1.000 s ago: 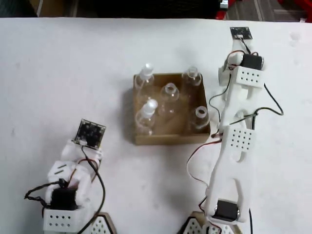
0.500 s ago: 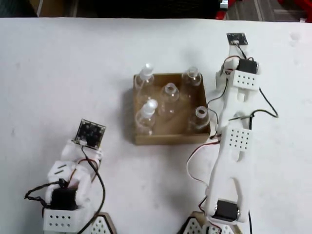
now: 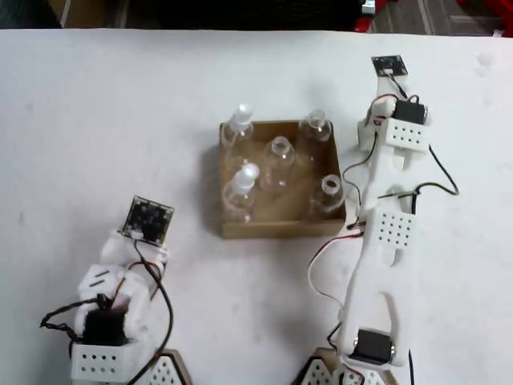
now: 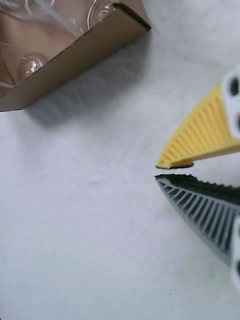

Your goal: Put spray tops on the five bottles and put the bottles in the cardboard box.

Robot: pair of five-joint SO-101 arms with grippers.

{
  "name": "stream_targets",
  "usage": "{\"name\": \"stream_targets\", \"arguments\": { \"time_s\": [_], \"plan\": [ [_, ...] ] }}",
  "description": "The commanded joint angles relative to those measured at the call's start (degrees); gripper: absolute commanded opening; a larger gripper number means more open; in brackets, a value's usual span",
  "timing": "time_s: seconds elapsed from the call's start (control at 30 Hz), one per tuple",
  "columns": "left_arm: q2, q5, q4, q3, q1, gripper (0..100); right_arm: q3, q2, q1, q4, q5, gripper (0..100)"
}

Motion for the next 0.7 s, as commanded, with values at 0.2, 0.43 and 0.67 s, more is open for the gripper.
{"name": "stream_targets", "arguments": {
  "time_s": [0.2, 0.43, 0.67],
  "plan": [
    [-0.66, -0.53, -0.44, -0.09, 0.40, 2, -7.21, -14.99, 2.95, 11.74, 1.49, 1.5],
    [-0.66, -0.53, -0.44, -0.09, 0.40, 2, -6.86, -26.68, 5.67, 12.18, 0.97, 1.5],
    [-0.66, -0.53, -0.44, -0.09, 0.40, 2, -6.86, -40.48, 7.69, 12.35, -0.70, 1.5]
  ]
}}
